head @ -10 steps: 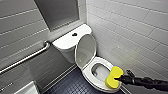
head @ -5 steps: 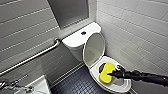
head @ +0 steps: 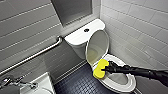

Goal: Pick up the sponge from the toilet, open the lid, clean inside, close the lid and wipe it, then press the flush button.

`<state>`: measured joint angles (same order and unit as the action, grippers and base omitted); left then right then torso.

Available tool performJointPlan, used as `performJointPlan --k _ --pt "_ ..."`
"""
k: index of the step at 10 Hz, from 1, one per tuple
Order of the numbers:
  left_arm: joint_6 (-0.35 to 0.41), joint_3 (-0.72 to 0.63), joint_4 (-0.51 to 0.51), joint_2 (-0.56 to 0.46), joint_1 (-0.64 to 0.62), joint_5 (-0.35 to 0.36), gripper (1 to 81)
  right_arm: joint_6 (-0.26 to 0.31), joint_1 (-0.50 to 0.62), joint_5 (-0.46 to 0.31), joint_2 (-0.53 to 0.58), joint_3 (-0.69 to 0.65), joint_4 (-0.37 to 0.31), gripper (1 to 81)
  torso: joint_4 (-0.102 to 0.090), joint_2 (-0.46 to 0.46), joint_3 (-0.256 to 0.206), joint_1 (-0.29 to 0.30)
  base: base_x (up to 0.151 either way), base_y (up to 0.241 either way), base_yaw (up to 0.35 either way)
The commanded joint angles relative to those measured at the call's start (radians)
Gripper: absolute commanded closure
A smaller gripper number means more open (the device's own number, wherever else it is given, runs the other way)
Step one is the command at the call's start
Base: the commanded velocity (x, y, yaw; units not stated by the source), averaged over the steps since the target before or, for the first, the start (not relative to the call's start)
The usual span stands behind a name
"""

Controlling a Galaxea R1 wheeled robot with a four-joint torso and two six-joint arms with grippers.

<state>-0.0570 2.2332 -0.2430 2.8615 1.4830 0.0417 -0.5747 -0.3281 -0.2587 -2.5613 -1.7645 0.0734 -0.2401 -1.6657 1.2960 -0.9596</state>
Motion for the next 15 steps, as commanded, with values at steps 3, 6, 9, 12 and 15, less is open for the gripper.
performJointPlan --k 3,6,9,12,15 --pt "0.003 -0.015 -0.004 -0.016 0.040 -0.082 1.0 -0.099 0.059 0.093 -0.171 -0.177 0.006 81.1 0.000 0.000 0.000 0.000 0.000 0.000 0.000" --pt "0.003 -0.015 -0.006 -0.019 0.046 -0.082 1.0 -0.126 -0.010 0.134 -0.202 -0.242 0.005 81.1 0.000 0.000 0.000 0.000 0.000 0.000 0.000" --pt "0.003 -0.015 -0.010 -0.011 0.046 -0.082 1.0 -0.126 -0.075 0.154 -0.040 -0.062 0.008 81.1 0.000 0.000 0.000 0.000 0.000 0.000 0.000" --pt "0.003 -0.017 -0.010 -0.008 0.046 -0.082 1.0 -0.125 -0.142 0.176 0.125 0.086 0.008 81.1 0.000 0.000 0.000 0.000 0.000 0.000 0.000" --pt "0.003 -0.017 -0.010 -0.011 0.046 -0.082 1.0 -0.123 -0.217 0.214 0.236 0.171 0.012 81.1 0.000 0.000 0.000 0.000 0.000 0.000 0.000"
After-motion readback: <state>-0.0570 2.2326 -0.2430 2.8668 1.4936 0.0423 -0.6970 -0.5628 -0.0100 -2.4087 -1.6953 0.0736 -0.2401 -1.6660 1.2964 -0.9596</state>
